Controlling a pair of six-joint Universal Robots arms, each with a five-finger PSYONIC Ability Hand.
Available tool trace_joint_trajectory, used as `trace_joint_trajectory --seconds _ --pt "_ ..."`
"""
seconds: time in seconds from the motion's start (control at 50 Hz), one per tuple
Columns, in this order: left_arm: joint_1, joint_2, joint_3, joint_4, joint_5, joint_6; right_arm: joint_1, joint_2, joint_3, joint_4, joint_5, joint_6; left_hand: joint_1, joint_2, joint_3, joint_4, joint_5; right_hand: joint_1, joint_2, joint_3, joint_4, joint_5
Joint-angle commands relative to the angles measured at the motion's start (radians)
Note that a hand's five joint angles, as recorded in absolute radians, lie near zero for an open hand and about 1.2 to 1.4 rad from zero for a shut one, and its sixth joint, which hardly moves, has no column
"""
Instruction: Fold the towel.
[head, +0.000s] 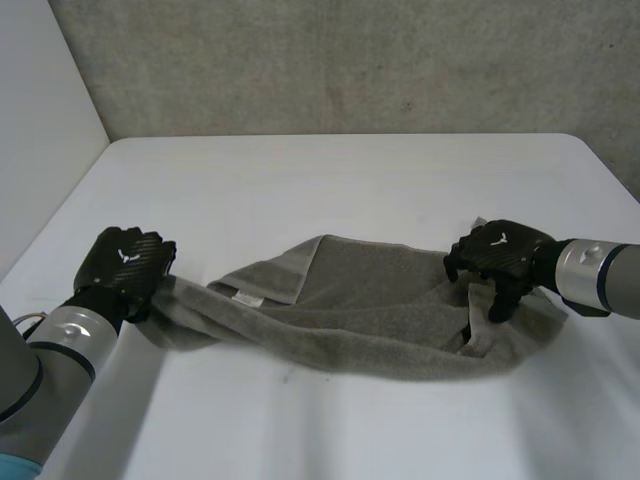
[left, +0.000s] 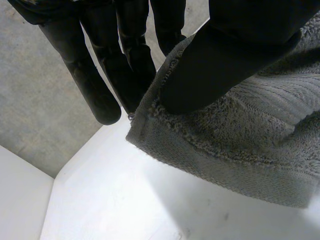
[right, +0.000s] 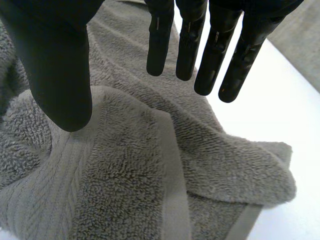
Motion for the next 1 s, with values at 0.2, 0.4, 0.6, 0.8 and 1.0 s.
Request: trace_joint_trajectory --seconds 0.2,0.4,0.6,0.8,1.0 --pt "0.001 -0.016 0.002 0.002 0.0 0.002 0.005 0.043 -0.011 0.01 0.053 -0.083 0.192 0.178 0.18 0.179 0.18 0.324 0.256 0.267 0.266 0.264" --pt "0.005 -0.022 0.005 0.003 0.0 0.002 -0.003 0.028 0.009 0.017 0.057 -0.11 0.192 0.178 0.18 0.179 0.18 0.374 0.306 0.317 0.315 0.314" --pt "0.005 -0.028 0.004 0.003 0.0 0.002 -0.004 -0.024 0.035 0.043 0.059 -0.117 0.192 0.178 0.18 0.179 0.18 0.407 0.339 0.35 0.348 0.346" --pt "0.005 -0.029 0.004 0.003 0.0 0.002 -0.049 -0.044 0.082 0.04 0.051 -0.135 0.192 0.178 0.18 0.179 0.18 0.401 0.333 0.344 0.342 0.34" --pt "0.005 -0.039 0.005 0.005 0.0 0.002 -0.073 -0.037 0.142 0.034 0.059 -0.253 0.192 0.178 0.18 0.179 0.18 0.765 0.697 0.708 0.706 0.704"
